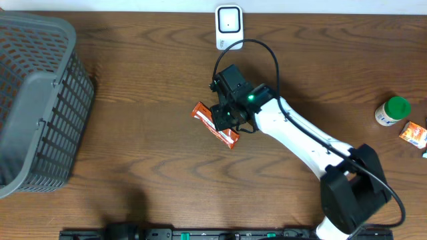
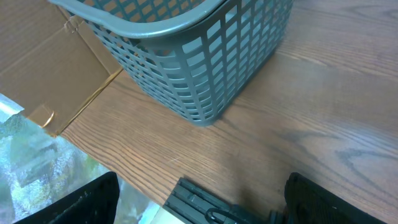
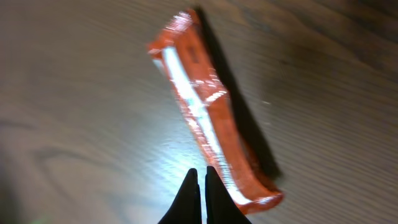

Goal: Scan the item barcode

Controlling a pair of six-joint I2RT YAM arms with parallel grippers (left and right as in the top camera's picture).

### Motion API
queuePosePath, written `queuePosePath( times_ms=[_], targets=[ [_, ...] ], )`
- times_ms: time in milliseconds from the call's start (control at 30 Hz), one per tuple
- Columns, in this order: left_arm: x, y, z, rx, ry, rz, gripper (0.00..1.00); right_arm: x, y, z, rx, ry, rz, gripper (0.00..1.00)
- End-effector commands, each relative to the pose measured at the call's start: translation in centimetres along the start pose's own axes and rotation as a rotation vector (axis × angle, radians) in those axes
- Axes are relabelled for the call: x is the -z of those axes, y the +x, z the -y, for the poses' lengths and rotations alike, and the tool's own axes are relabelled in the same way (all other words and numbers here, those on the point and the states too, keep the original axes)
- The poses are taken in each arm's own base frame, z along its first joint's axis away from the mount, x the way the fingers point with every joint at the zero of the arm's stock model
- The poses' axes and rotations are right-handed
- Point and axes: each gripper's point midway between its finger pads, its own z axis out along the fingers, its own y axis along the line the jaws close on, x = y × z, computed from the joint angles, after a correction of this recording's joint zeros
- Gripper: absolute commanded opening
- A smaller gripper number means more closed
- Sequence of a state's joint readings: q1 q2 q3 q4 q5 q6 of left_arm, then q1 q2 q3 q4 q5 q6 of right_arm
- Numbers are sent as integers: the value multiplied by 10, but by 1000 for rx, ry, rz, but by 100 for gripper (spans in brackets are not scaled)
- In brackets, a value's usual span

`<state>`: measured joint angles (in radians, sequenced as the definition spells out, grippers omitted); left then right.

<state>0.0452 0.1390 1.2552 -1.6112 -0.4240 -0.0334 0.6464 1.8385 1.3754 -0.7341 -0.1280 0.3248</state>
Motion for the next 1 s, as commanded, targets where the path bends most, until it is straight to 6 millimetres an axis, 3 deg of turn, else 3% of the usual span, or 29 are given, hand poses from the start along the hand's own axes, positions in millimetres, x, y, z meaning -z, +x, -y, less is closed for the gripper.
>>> queuePosePath(
  times_ms=[0, 200, 333, 500, 767, 967],
  targets=[
    [2, 18, -4, -25, -14, -61, 86, -21, 7, 18, 16, 89, -36, 1],
    [2, 18, -4, -25, -14, -61, 86, -62, 33, 32, -4, 129, -158, 1],
    [2, 18, -4, -25, -14, -61, 86, -73, 47, 38, -21, 150, -218, 1],
    [2, 18, -4, -25, -14, -61, 86, -63, 40, 34, -19, 146, -204, 1],
    [2, 18, -4, -25, -14, -61, 86, -12, 11, 15, 2, 114, -117, 1],
    [2, 18, -4, -25, -14, -61, 86, -13, 26, 13, 11, 123, -157, 1]
  ],
)
